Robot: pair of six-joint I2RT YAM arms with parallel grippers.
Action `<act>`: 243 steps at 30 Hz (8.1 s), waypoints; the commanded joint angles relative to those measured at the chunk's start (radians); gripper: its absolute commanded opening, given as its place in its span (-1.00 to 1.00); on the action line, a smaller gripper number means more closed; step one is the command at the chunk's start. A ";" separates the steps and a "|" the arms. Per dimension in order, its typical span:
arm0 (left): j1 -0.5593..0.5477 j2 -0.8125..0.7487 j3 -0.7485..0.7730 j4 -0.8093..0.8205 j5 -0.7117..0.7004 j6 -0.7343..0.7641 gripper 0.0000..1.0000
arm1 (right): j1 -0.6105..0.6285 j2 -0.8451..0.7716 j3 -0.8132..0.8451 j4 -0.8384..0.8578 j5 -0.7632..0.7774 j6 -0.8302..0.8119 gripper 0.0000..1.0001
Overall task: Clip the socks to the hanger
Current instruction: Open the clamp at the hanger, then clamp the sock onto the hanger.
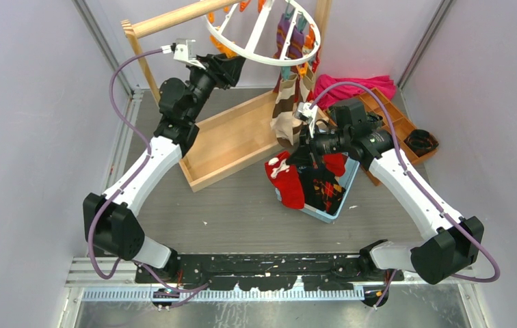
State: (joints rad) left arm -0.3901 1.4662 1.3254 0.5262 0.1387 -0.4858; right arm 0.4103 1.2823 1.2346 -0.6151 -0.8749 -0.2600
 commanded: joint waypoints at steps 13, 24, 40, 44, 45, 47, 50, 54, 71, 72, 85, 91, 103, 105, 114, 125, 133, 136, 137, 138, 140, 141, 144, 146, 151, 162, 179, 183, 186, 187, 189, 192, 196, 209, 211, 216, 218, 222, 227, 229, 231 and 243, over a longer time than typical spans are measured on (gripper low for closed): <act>0.016 -0.008 0.036 0.127 0.014 0.077 0.10 | -0.002 -0.038 0.040 0.011 -0.022 -0.009 -0.98; 0.016 0.013 0.074 0.140 0.047 0.106 0.02 | -0.002 -0.040 0.040 0.011 -0.024 -0.007 -0.98; 0.015 0.005 0.086 0.134 0.059 0.095 -0.88 | -0.003 -0.042 0.040 0.015 -0.025 -0.004 -0.98; 0.007 -0.014 0.076 0.115 0.049 0.063 -0.99 | -0.002 -0.041 0.049 0.014 -0.025 0.010 -0.98; 0.000 -0.019 0.073 0.106 0.043 0.059 -1.00 | -0.002 -0.042 0.053 0.021 -0.024 0.021 -0.98; -0.019 -0.029 0.068 0.087 0.026 0.056 -1.00 | 0.000 -0.038 0.066 0.034 -0.008 0.058 -0.98; -0.046 -0.047 0.063 0.061 -0.003 0.041 -1.00 | 0.019 -0.026 0.105 0.054 0.038 0.116 -0.98; -0.069 -0.067 0.053 0.026 -0.047 0.018 -0.99 | 0.043 0.018 0.200 0.063 0.136 0.182 -0.98; -0.085 -0.092 0.031 0.013 -0.112 -0.140 -1.00 | 0.123 0.278 0.583 0.172 0.359 0.517 -0.98; -0.085 -0.094 0.031 0.016 -0.107 -0.145 -0.99 | 0.125 0.293 0.611 0.174 0.353 0.530 -0.98; -0.085 -0.089 0.025 0.048 -0.082 -0.182 -0.99 | 0.130 0.388 0.755 0.180 0.428 0.642 -0.98; -0.085 -0.084 0.023 0.053 -0.077 -0.187 -0.99 | 0.129 0.376 0.748 0.207 0.395 0.727 -0.98; -0.085 -0.079 0.019 0.068 -0.088 -0.195 -1.00 | 0.131 0.285 0.662 0.209 0.446 0.741 -0.94; -0.085 -0.080 0.019 0.069 -0.088 -0.197 -0.99 | 0.133 0.262 0.640 0.174 0.465 0.684 -0.95; -0.085 -0.088 0.017 0.057 -0.106 -0.201 -0.99 | 0.178 0.209 0.661 -0.077 0.601 0.368 -0.98; -0.085 -0.089 0.012 0.052 -0.125 -0.240 -1.00 | 0.371 0.217 0.675 -0.158 0.853 -0.047 -0.98; -0.085 -0.076 -0.001 0.083 -0.116 -0.272 -0.99 | 0.386 0.092 0.395 0.356 0.820 -0.240 -0.99; -0.085 -0.076 -0.006 0.090 -0.113 -0.280 -0.99 | 0.387 0.144 0.452 0.375 0.921 -0.206 -0.98; -0.085 -0.075 -0.006 0.092 -0.109 -0.282 -1.00 | 0.386 0.149 0.453 0.390 0.929 -0.201 -0.98; -0.085 -0.074 -0.006 0.095 -0.106 -0.285 -0.99 | 0.387 0.149 0.447 0.422 0.920 -0.200 -0.99; -0.085 -0.072 -0.005 0.099 -0.100 -0.287 -0.99 | 0.387 0.153 0.434 0.468 0.896 -0.174 -0.99; -0.085 -0.070 -0.004 0.101 -0.098 -0.288 -0.99 | 0.387 0.160 0.437 0.477 0.889 -0.155 -0.99; -0.085 -0.067 -0.005 0.110 -0.094 -0.293 -0.99 | 0.386 0.193 0.462 0.494 0.904 -0.109 -0.98; -0.085 -0.064 -0.005 0.117 -0.088 -0.298 -0.99 | 0.382 0.212 0.480 0.494 0.906 -0.084 -0.99; -0.084 -0.064 -0.007 0.131 -0.073 -0.305 -0.99 | 0.365 0.242 0.513 0.484 0.926 0.000 -0.98; -0.079 -0.056 -0.016 0.161 -0.040 -0.314 -0.99 | 0.338 0.276 0.575 0.451 0.917 0.111 -0.99; -0.073 -0.055 -0.033 0.210 -0.020 -0.284 -0.99 | 0.321 0.292 0.638 0.356 0.830 0.208 -0.98; -0.071 -0.049 -0.043 0.235 -0.009 -0.272 -0.99 | 0.318 0.289 0.647 0.349 0.830 0.226 -0.99; -0.070 -0.047 -0.050 0.251 -0.008 -0.262 -1.00 | 0.313 0.293 0.661 0.333 0.826 0.247 -0.98; -0.070 -0.047 -0.052 0.254 -0.007 -0.256 -0.99 | 0.312 0.292 0.663 0.329 0.824 0.251 -0.99; -0.070 -0.049 -0.052 0.255 -0.010 -0.243 -1.00 | 0.312 0.290 0.666 0.325 0.822 0.254 -0.99; -0.069 -0.047 -0.053 0.260 -0.009 -0.230 -0.99 | 0.307 0.285 0.670 0.316 0.824 0.259 -0.99; -0.069 -0.047 -0.058 0.270 -0.004 -0.223 -0.99 | 0.300 0.283 0.678 0.319 0.825 0.288 -0.99; -0.069 -0.034 -0.074 0.318 -0.004 -0.184 -0.99 | 0.295 0.280 0.701 0.299 0.756 0.341 -0.99; -0.069 -0.030 -0.076 0.324 -0.002 -0.183 -1.00 | 0.294 0.279 0.703 0.298 0.750 0.346 -0.99; -0.069 -0.034 -0.079 0.328 -0.006 -0.191 -0.88 | 0.293 0.280 0.698 0.295 0.762 0.348 -0.99; -0.069 -0.042 -0.085 0.327 -0.015 -0.194 -0.58 | 0.290 0.280 0.697 0.295 0.771 0.350 -0.99; -0.069 -0.065 -0.097 0.322 -0.024 -0.194 -0.09 | 0.286 0.281 0.694 0.295 0.781 0.357 -0.99; -0.069 -0.081 -0.101 0.307 -0.023 -0.193 0.17 | 0.283 0.280 0.692 0.295 0.782 0.359 -0.99; -0.069 -0.089 -0.105 0.300 -0.025 -0.191 0.26 | 0.283 0.276 0.689 0.296 0.783 0.358 -0.99; -0.069 -0.101 -0.113 0.291 -0.030 -0.191 0.34 | 0.282 0.273 0.682 0.296 0.783 0.360 -0.98; -0.070 -0.247 -0.162 0.143 -0.072 -0.151 0.61 | 0.257 0.241 0.624 0.301 0.782 0.378 -0.99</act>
State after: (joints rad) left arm -0.4625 1.2873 1.1709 0.7204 0.0948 -0.6746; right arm 0.6804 1.5826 1.8664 -0.3462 -0.0982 0.0959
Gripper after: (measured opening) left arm 0.806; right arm 0.045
